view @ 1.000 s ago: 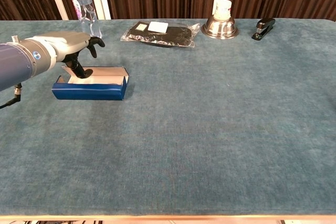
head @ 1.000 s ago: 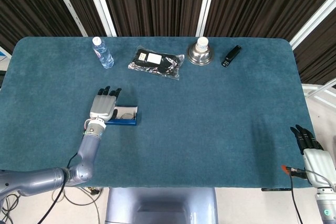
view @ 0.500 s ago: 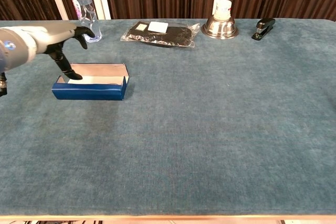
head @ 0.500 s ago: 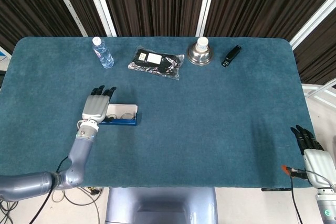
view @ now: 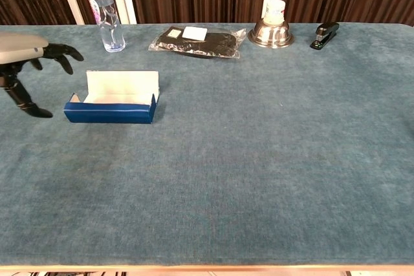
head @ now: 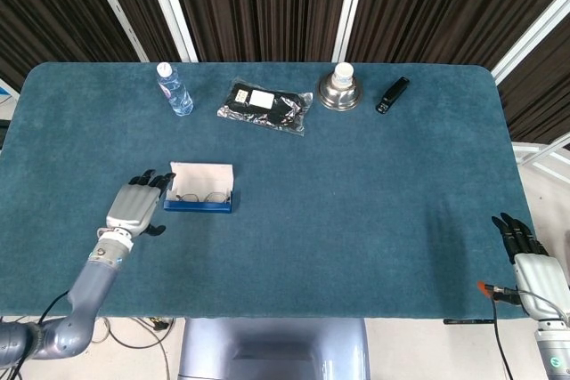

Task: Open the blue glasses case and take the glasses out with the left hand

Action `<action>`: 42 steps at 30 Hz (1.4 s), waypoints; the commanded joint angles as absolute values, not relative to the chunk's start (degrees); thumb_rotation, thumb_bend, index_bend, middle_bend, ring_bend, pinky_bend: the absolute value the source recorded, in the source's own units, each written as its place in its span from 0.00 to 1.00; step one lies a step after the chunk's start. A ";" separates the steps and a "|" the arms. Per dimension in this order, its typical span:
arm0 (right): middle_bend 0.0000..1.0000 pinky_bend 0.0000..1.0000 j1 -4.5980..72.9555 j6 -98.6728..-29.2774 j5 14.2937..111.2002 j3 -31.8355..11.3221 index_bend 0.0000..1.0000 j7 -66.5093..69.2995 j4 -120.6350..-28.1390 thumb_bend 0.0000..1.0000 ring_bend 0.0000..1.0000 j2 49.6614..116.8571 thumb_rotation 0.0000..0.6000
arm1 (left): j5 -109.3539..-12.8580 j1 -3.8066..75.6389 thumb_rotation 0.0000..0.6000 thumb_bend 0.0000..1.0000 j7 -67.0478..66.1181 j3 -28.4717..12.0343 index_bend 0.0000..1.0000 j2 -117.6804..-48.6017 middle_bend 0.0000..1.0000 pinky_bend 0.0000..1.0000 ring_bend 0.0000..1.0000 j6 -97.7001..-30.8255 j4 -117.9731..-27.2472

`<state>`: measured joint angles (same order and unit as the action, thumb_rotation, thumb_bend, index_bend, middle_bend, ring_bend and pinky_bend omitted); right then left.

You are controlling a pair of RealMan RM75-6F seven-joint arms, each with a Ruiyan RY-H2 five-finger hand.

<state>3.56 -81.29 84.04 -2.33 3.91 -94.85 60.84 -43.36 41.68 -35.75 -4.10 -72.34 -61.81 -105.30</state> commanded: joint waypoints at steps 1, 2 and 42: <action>0.00 0.21 3.56 -81.27 84.02 -2.33 0.00 3.91 -94.83 0.12 0.00 60.85 1.00 | -45.12 41.19 1.00 0.24 -35.55 -3.50 0.10 -71.56 0.50 0.58 0.45 -62.08 -105.69; 0.00 0.21 3.57 -81.26 84.02 -2.33 0.00 3.91 -94.83 0.12 0.00 60.86 1.00 | -45.87 41.08 1.00 0.28 -35.51 -3.38 0.11 -71.52 0.68 0.73 0.63 -62.38 -105.56; 0.00 0.21 3.56 -81.22 83.94 -2.39 0.00 3.97 -94.86 0.12 0.00 60.81 1.00 | -32.40 47.54 1.00 0.34 -42.58 2.84 0.31 -71.03 0.99 0.95 0.91 -54.26 -107.80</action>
